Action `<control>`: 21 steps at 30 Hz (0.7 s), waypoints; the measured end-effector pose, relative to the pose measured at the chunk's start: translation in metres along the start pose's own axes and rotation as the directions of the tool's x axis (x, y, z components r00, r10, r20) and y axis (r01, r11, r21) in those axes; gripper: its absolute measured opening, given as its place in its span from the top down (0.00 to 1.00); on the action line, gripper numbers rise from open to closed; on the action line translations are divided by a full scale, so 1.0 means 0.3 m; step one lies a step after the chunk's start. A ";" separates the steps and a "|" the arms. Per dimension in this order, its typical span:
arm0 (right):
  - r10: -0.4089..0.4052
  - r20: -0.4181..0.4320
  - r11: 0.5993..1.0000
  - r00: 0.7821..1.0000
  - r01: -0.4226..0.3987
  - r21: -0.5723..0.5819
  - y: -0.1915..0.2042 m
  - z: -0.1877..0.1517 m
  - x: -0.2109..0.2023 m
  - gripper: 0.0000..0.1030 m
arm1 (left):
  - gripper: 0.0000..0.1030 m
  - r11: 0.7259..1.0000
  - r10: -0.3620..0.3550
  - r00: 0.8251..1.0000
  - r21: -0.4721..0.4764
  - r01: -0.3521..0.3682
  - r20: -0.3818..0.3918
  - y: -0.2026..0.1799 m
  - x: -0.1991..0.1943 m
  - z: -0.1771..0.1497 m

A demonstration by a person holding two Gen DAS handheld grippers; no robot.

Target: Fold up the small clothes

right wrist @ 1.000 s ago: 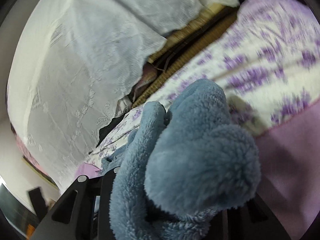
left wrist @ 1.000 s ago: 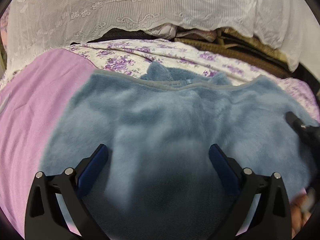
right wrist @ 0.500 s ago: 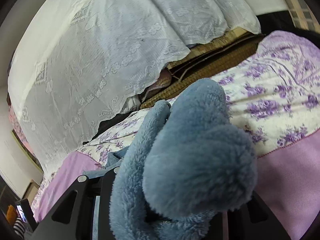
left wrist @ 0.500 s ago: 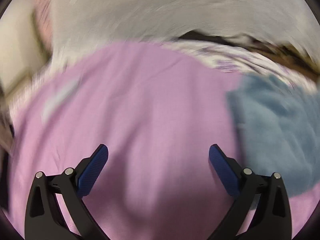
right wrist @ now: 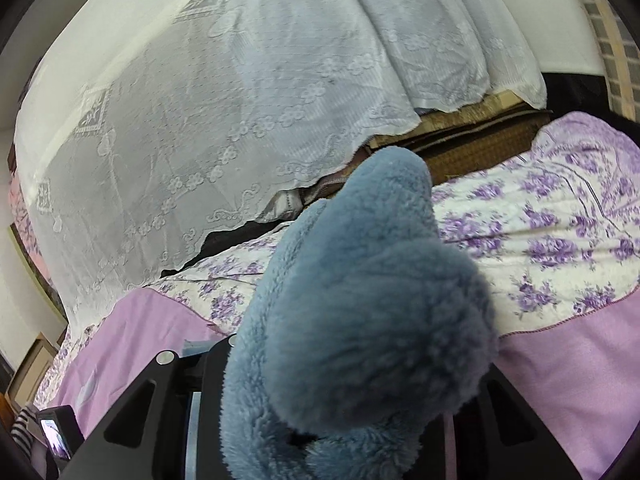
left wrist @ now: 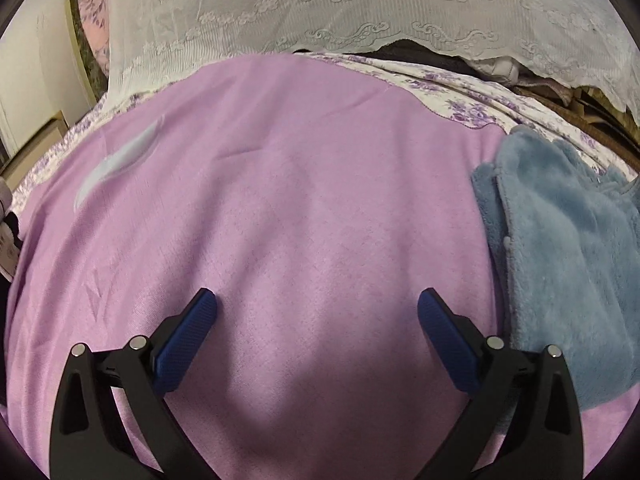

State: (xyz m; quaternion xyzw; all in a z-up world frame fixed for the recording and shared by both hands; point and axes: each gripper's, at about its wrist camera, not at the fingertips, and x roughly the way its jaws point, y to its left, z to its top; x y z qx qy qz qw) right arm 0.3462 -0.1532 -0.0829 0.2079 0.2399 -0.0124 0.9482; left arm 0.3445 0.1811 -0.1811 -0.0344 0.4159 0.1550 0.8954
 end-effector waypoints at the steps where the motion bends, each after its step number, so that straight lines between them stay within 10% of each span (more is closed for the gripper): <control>1: 0.002 0.001 1.000 1.000 -0.002 -0.008 0.018 0.001 -0.002 0.68 | 0.04 1.000 -0.005 1.000 -0.012 0.005 -0.004 0.007 0.001 0.001; 21: -0.007 -0.032 0.942 0.999 -0.004 -0.335 0.449 -0.223 0.054 0.68 | 0.04 0.998 -0.023 1.000 -0.059 0.022 -0.018 0.025 0.026 0.019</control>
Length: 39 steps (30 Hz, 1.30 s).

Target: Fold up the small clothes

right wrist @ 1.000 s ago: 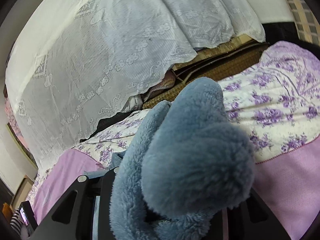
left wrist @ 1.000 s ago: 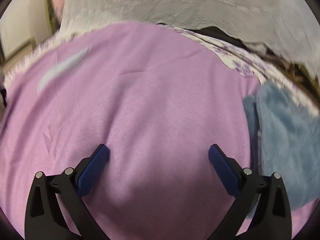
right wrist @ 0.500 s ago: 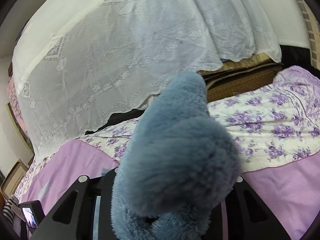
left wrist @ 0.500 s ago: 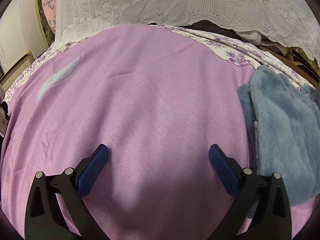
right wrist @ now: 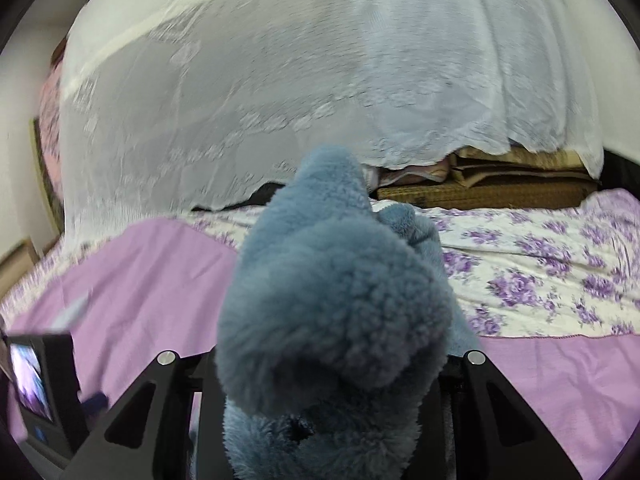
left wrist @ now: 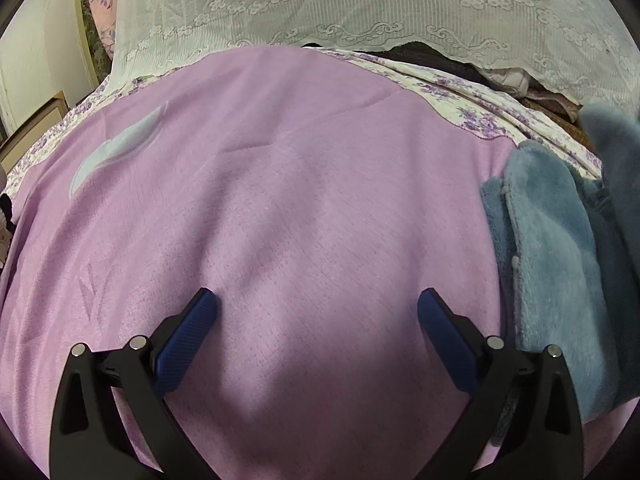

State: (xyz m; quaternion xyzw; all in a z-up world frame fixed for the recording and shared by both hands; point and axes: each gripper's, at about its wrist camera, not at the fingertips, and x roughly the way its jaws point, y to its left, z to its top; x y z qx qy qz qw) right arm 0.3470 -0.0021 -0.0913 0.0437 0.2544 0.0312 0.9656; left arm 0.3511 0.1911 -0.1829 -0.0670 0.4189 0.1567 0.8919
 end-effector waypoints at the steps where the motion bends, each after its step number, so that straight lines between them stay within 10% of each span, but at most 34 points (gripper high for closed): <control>1: -0.008 -0.003 1.000 1.000 0.007 -0.024 0.021 -0.011 0.007 0.68 | 0.04 1.000 -0.002 1.000 -0.009 0.002 0.000 0.004 0.001 0.001; 14: -0.088 -0.116 0.924 0.989 0.038 -0.380 0.232 -0.140 0.096 0.39 | 0.04 0.998 -0.007 1.000 -0.067 0.006 -0.021 0.046 0.026 0.018; 24: 0.136 -0.130 0.886 0.982 -0.179 -0.428 0.209 -0.094 -0.090 0.24 | 0.04 0.997 -0.022 1.000 -0.077 0.021 -0.012 0.054 0.019 0.017; 31: 0.286 -0.068 0.904 0.956 -0.293 -0.312 0.059 0.014 -0.251 0.23 | 0.04 0.994 -0.041 0.999 -0.106 0.042 0.013 0.075 -0.009 0.020; 39: 0.101 -0.013 0.965 0.995 -0.101 -0.243 -0.127 0.029 -0.176 0.42 | 0.04 0.926 -0.275 0.951 -0.226 0.302 0.142 0.136 -0.218 0.083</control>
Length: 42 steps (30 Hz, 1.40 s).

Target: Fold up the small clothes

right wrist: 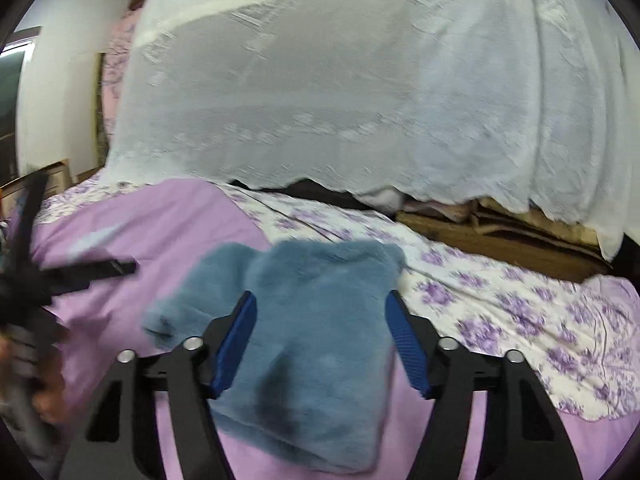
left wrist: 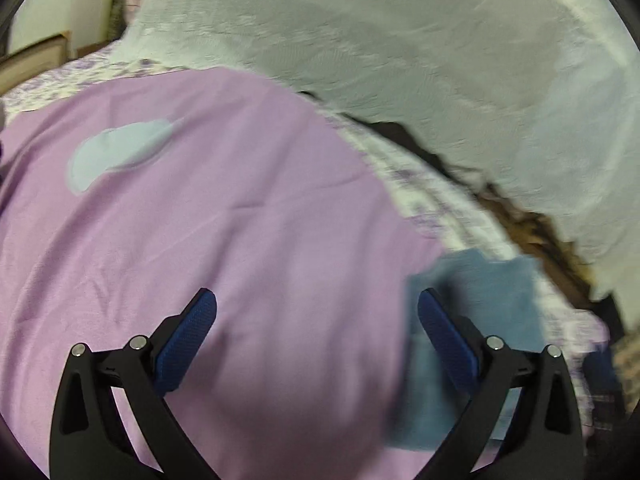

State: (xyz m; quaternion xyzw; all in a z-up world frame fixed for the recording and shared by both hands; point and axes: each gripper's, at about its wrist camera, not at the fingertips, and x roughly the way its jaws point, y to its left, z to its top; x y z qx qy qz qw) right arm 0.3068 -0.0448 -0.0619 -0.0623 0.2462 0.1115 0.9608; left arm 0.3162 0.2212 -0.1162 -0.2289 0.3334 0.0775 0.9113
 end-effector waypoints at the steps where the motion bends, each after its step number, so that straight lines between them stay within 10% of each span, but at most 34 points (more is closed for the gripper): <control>1: -0.002 -0.006 1.000 1.000 0.002 0.008 -0.021 -0.008 0.014 0.45 | 0.04 0.999 -0.032 0.999 0.018 0.032 -0.007 -0.032 -0.014 0.002; 6: 0.059 -0.072 0.989 0.996 -0.049 0.137 -0.116 -0.062 0.106 0.77 | 0.04 0.987 -0.046 0.998 0.154 0.052 -0.045 -0.209 0.006 -0.042; 12: 0.198 -0.131 0.970 0.971 -0.175 0.171 -0.037 -0.145 0.214 0.78 | 0.04 0.901 0.257 0.966 0.363 -0.237 -0.010 -0.290 0.207 -0.162; 16: 0.236 -0.120 0.960 0.964 -0.213 0.179 -0.018 -0.166 0.229 0.78 | 0.04 0.945 0.214 0.975 0.267 -0.190 -0.064 -0.194 0.233 -0.149; 32: 0.280 -0.021 0.923 0.960 -0.263 0.280 -0.171 -0.050 0.145 0.79 | 0.04 0.951 0.086 0.996 0.296 -0.094 0.040 -0.300 0.024 -0.088; 42: 0.156 -0.309 0.970 0.938 -0.085 0.230 -0.180 0.101 0.608 0.81 | 0.04 0.949 0.047 0.995 0.315 -0.017 -0.088 -0.306 0.229 -0.177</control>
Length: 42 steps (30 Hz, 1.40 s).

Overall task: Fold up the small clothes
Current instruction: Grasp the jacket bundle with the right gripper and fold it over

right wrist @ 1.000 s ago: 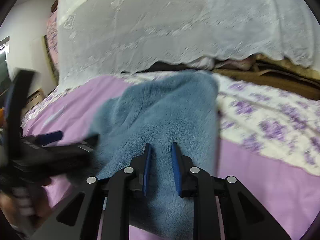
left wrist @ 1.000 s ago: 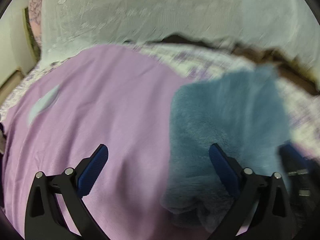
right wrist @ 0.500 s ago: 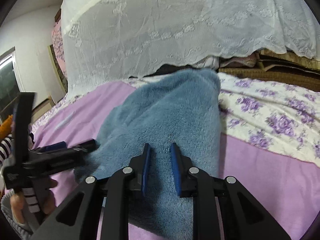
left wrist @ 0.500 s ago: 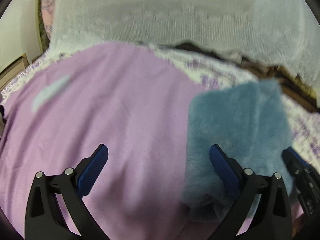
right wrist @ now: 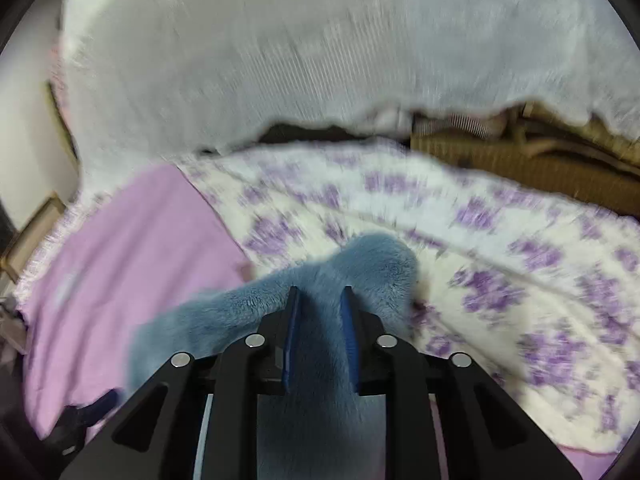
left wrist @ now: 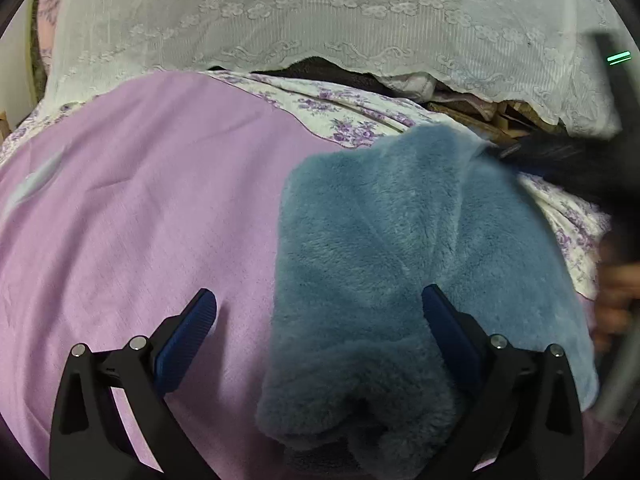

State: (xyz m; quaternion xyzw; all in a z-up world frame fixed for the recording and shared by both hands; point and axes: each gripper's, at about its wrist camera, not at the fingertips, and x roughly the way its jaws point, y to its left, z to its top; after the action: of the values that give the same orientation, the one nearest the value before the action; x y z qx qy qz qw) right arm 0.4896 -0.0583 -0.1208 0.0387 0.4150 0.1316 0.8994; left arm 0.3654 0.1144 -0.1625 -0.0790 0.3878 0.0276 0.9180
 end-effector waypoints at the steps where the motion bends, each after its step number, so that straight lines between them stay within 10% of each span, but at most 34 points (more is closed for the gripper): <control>1: -0.019 -0.061 1.000 0.998 0.018 -0.015 -0.001 -0.014 0.091 0.82 | 0.04 1.000 -0.009 1.000 -0.009 0.009 -0.008 0.004 0.012 -0.003; 9: 0.091 0.005 0.995 0.996 -0.091 0.048 -0.086 -0.065 0.115 0.83 | 0.04 1.000 0.008 1.000 0.023 -0.008 0.010 -0.013 0.015 -0.016; 19: 0.046 0.212 0.999 0.976 -0.041 -0.029 -0.016 -0.247 -0.276 0.73 | 0.04 0.995 -0.007 0.991 -0.102 0.021 0.131 0.098 -0.132 0.016; 25: 0.022 0.144 0.994 0.989 -0.007 -0.105 0.038 -0.397 -0.264 0.69 | 0.04 0.996 0.025 0.999 -0.089 -0.027 -0.028 0.101 0.007 -0.008; 34: -0.001 0.176 0.995 0.984 0.018 -0.095 0.029 -0.432 -0.244 0.65 | 0.04 0.996 0.086 0.996 -0.032 -0.085 0.026 0.068 -0.022 -0.019; 42: 0.033 0.184 0.999 0.982 -0.039 0.030 -0.056 -0.446 -0.261 0.38 | 0.04 0.997 0.081 0.994 -0.018 -0.080 0.070 0.066 -0.065 -0.029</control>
State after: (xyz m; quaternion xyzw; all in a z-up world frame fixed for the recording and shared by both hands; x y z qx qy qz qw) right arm 0.3433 -0.1008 -0.1534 0.0733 0.3320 0.1366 0.9304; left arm 0.3435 0.1327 -0.1568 -0.0693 0.3576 0.0702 0.9287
